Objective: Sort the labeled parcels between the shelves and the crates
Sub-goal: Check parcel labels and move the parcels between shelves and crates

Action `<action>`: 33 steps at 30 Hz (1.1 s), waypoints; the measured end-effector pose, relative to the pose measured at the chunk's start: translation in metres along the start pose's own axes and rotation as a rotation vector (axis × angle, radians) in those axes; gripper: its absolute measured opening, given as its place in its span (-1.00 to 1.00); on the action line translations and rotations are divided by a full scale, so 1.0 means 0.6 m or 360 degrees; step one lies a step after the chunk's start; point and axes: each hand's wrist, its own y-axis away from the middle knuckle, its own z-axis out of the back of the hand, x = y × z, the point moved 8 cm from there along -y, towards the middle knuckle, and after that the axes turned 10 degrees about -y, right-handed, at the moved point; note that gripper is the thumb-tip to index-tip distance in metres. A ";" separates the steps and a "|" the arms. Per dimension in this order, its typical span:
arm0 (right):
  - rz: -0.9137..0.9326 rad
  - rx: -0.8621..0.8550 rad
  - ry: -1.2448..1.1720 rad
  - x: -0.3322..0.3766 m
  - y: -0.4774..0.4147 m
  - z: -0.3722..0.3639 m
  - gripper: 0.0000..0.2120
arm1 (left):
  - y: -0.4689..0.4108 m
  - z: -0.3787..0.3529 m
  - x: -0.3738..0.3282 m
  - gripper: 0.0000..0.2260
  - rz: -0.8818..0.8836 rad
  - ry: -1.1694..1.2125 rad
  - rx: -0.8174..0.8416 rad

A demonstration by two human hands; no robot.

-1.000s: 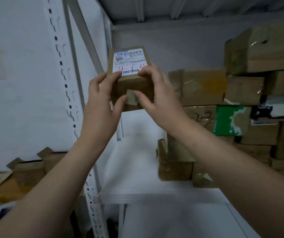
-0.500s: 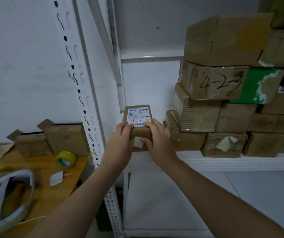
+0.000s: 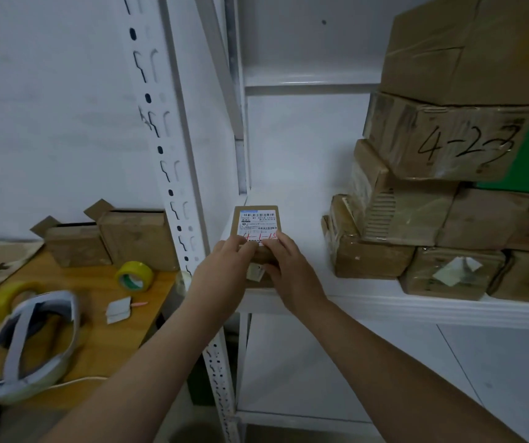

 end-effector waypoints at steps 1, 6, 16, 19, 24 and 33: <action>-0.0013 0.0024 0.0030 0.002 -0.006 -0.007 -0.59 | 0.001 0.006 0.004 -0.58 0.0002 0.0010 -0.0007; -0.0019 0.0208 0.0307 0.022 -0.029 -0.021 -0.48 | 0.001 0.031 0.025 -0.55 0.0028 0.0020 -0.0013; 0.0324 -0.0448 0.0313 0.175 0.026 0.263 -0.62 | -0.049 0.159 -0.058 -0.68 -0.0209 0.0279 -0.0487; 0.0360 -0.0632 0.0418 0.204 0.063 0.355 -0.64 | -0.066 0.201 -0.111 -0.68 -0.0312 0.0345 -0.0614; 0.0360 -0.0956 0.0569 0.226 0.104 0.498 -0.66 | -0.101 0.294 -0.210 -0.66 -0.0430 0.0417 -0.0870; 0.0090 -0.0973 0.0446 0.185 0.066 0.623 -0.44 | -0.209 0.385 -0.299 -0.31 -0.0321 0.0500 -0.0747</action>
